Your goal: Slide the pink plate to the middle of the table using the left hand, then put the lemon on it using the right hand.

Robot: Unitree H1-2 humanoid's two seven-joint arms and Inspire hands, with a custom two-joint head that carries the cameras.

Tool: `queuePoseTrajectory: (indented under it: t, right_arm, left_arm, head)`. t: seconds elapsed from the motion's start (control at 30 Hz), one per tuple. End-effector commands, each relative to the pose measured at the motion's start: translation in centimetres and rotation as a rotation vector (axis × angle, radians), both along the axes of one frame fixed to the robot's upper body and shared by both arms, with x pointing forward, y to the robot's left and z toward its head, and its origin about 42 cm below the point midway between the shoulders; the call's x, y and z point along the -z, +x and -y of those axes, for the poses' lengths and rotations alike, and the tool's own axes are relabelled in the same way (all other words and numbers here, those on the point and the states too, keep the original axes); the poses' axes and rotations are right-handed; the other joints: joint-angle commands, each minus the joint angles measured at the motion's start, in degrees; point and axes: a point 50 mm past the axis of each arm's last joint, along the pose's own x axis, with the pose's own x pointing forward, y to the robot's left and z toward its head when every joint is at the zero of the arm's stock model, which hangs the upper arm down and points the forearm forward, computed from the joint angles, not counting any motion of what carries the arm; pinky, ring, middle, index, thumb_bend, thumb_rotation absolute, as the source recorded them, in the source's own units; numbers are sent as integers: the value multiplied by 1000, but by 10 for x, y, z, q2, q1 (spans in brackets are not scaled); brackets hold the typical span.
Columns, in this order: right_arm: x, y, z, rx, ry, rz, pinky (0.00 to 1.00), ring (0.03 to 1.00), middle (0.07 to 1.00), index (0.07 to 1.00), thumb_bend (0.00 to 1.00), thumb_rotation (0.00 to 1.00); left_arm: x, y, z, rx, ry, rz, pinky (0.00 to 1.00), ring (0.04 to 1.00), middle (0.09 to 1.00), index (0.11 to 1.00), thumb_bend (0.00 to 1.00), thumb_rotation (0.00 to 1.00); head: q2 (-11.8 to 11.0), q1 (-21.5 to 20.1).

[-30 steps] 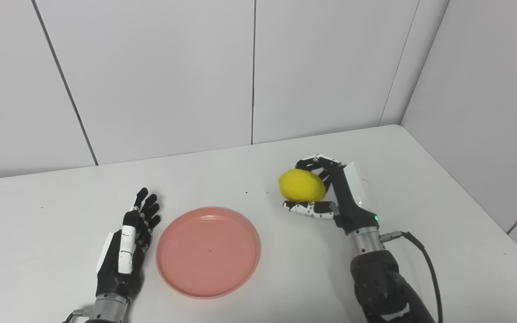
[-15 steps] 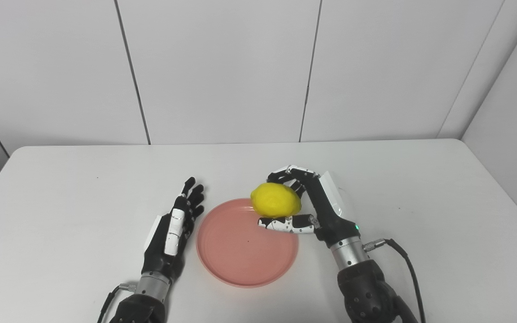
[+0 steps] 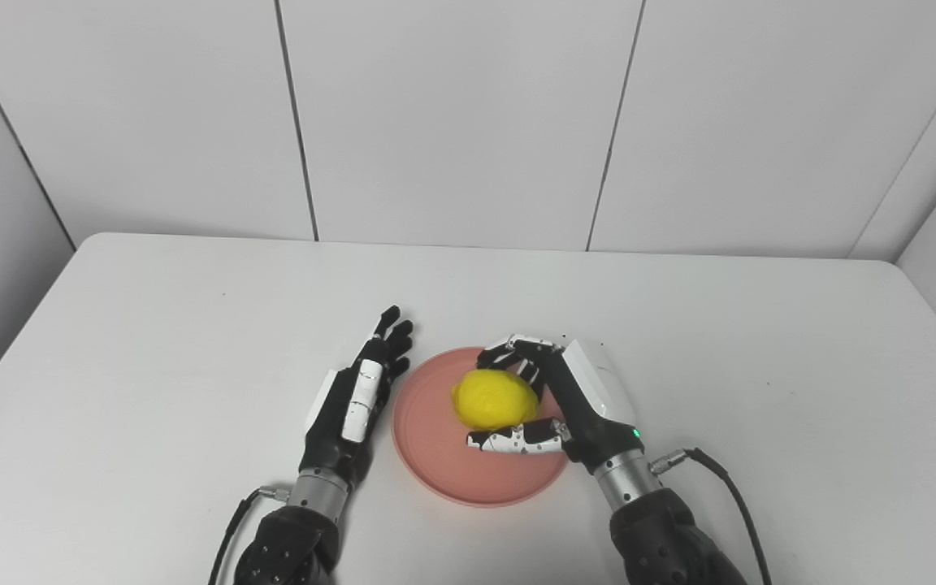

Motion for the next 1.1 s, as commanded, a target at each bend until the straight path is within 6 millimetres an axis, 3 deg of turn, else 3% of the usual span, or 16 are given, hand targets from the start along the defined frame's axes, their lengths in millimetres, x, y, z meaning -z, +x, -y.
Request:
queuePoseTrajectory:
  t: [0.0, 0.07, 0.3, 0.37, 0.4, 0.43, 0.5, 0.7, 0.83, 1.07]
  right_arm:
    - [-16, 8, -5, -47, 8, 109, 253, 349, 458, 548, 505, 0]
    - [-11, 9, -5, -58, -5, 71, 248, 379, 487, 511, 510, 0]
    - [-1, 9, -2, -45, -60, 28, 269, 375, 473, 536, 507, 0]
    - [-1, 7, -2, -35, -53, 29, 358, 396, 484, 550, 508, 0]
    - [-1, 6, -2, -33, -51, 29, 405, 472, 477, 536, 514, 0]
    - [-3, 5, -2, -35, -40, 23, 441, 525, 528, 572, 529, 21]
    - [-6, 2, -2, -42, -28, 17, 575, 684, 734, 731, 580, 159]
    - [-10, 0, -1, -78, -1, 62, 800, 850, 913, 929, 606, 399]
    - [-10, -1, 1, -84, 6, 108, 934, 945, 978, 994, 600, 571]
    - [-16, -4, 7, -83, 38, 189, 976, 994, 1000, 1000, 614, 777]
  left_arm:
    - [-4, -1, 5, -10, -11, 33, 947, 954, 946, 939, 822, 1000]
    - [-4, -2, 5, -15, -8, 36, 942, 950, 943, 937, 821, 1000]
    - [-4, -3, 3, -9, -15, 36, 956, 958, 951, 942, 820, 1000]
    - [-4, -3, 4, -9, -20, 36, 961, 959, 951, 941, 822, 1000]
    - [-4, -3, 4, -10, -22, 36, 964, 960, 950, 940, 821, 1000]
    - [-4, -3, 4, -13, -28, 36, 964, 958, 948, 938, 819, 1000]
    - [-4, -4, 6, -19, -35, 37, 956, 950, 941, 932, 815, 1000]
    - [-5, -5, 7, -20, -37, 32, 949, 951, 944, 940, 820, 1000]
    - [-5, -5, 7, -16, -39, 31, 951, 953, 949, 944, 814, 1000]
    - [-5, -5, 8, -12, -49, 28, 952, 952, 949, 943, 815, 1000]
  head:
    - [1, -4]
    - [1, -9]
    - [1, -16]
    - [2, -17]
    - [2, -17]
    - [1, -18]
    - [2, -19]
    - [2, -21]
    - [2, -23]
    - [2, -24]
